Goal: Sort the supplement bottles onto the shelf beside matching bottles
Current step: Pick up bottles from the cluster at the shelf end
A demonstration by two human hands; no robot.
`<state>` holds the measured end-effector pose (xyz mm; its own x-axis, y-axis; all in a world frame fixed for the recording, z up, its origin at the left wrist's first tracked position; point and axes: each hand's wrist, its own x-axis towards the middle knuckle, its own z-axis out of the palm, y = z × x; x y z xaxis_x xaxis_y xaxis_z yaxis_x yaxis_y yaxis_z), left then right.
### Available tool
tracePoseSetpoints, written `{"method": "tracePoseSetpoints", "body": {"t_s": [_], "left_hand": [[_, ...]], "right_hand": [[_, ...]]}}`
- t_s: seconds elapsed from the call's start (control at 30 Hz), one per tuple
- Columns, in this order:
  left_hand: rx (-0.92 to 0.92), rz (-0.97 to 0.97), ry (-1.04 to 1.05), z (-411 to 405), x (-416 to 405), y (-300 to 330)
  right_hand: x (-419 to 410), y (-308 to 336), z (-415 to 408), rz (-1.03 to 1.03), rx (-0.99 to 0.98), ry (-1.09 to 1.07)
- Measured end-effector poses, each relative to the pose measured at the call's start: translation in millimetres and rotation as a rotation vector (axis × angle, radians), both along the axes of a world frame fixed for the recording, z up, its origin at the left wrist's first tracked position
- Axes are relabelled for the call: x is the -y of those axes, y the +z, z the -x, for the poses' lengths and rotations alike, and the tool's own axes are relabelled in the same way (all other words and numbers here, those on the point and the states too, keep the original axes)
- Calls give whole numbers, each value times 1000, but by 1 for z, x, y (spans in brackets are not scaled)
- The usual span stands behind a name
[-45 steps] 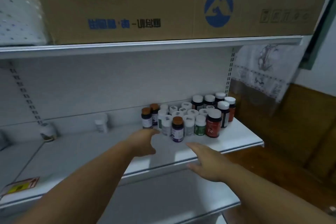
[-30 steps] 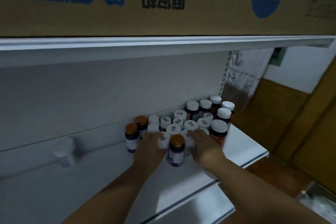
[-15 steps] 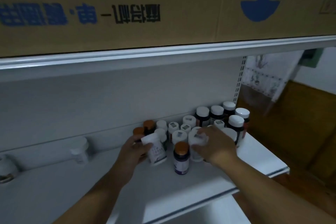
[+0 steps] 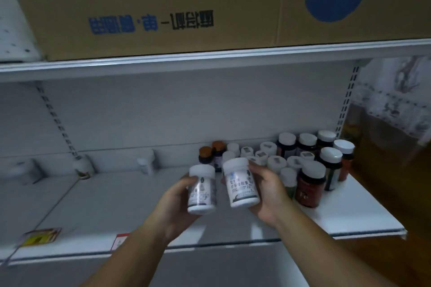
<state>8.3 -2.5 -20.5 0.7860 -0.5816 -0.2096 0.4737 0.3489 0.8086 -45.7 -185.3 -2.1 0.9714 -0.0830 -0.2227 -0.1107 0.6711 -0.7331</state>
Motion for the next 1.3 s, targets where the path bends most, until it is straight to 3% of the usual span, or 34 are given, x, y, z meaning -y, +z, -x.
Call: {"method": "tracePoseSetpoints", "body": {"t_s": [0.2, 0.43, 0.73, 1.0, 1.07, 1.2, 1.3], "left_hand": [[116, -11, 102, 15, -47, 5], [146, -87, 216, 3, -155, 5], [112, -109, 416, -26, -352, -7], [119, -194, 455, -68, -446, -4], [147, -270, 455, -81, -460, -7], [315, -608, 484, -110, -479, -10], [354, -716, 547, -136, -493, -13]], "right_hand": [[-52, -11, -10, 67, -8, 139], [-154, -8, -39, 201, 119, 267], [-346, -11, -90, 361, 151, 316], [-427, -25, -139, 481, 102, 312], [-438, -30, -157, 513, 104, 302], [-459, -34, -194, 660, 149, 306], [-479, -39, -226, 793, 209, 252]]}}
